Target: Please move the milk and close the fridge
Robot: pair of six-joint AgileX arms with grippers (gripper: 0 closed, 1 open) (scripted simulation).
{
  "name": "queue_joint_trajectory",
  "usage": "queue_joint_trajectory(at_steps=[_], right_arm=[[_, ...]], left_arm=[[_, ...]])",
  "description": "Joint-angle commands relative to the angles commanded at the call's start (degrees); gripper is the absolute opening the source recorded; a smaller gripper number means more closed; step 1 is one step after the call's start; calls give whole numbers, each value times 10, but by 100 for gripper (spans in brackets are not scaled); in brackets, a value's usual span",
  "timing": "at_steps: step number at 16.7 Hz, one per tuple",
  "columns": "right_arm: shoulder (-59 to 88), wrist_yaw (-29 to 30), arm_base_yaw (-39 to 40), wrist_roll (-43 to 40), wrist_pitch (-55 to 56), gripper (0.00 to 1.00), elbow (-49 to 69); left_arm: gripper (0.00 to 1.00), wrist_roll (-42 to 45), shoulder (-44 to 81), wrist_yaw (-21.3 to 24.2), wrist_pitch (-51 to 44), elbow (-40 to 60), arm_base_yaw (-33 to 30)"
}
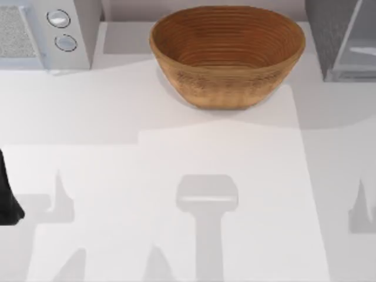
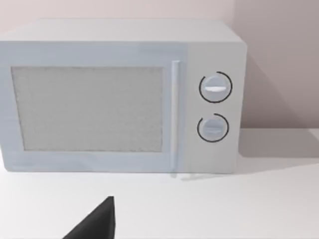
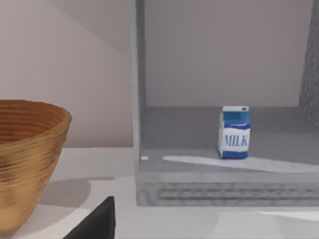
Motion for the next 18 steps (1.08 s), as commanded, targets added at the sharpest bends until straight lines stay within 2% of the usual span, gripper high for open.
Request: queue_joint_trajectory(at_steps=[11, 14, 18], right_arm=[[-278, 1, 3, -7, -528, 100, 228], [-321, 2, 3, -6, -606, 100, 263], [-335, 2, 3, -5, -629, 100, 274]], left_arm=[[100, 0, 0, 0, 0, 0, 0], [100, 0, 0, 0, 0, 0, 0], [100, 0, 0, 0, 0, 0, 0]])
